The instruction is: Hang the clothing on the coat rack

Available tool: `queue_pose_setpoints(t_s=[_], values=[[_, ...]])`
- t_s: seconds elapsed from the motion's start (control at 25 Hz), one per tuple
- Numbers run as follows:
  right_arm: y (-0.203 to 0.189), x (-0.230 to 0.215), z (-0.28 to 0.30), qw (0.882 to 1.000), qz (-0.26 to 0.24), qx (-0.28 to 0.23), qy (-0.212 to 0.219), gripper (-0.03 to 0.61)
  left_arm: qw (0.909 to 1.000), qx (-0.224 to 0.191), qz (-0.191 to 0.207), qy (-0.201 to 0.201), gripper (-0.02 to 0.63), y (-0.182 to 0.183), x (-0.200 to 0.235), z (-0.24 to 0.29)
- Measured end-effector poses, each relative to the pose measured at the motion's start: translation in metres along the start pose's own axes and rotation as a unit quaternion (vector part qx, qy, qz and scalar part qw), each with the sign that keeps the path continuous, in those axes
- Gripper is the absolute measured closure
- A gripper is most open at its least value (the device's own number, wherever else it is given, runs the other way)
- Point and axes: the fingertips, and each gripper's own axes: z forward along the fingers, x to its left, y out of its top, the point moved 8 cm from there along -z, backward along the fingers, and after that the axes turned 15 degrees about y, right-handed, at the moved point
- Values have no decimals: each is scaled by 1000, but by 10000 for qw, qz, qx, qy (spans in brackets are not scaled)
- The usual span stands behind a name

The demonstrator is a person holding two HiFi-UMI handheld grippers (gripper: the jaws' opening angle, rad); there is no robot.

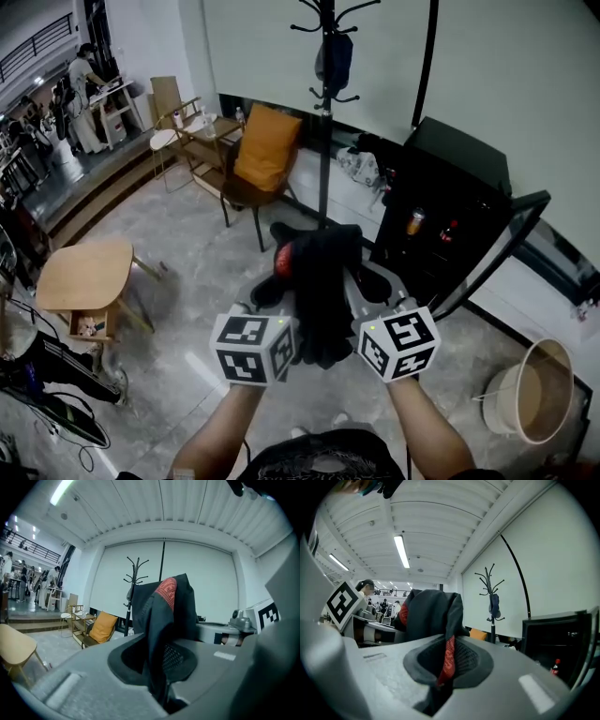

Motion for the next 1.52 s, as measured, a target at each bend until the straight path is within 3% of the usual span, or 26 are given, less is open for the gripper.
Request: queue_pose_setpoints(t_s=[0.4,0.96,1.52], values=[[-15,-35,36,9995,116,64,285,548,9998,121,8,178,581,-3,7,46],[-19,-151,83,9962,300,-89,808,548,9976,250,-3,639,581,12,-20,155],[-10,-246,102,9957,196,-253,868,548,9968,159,28,781,581,34,-49,238]])
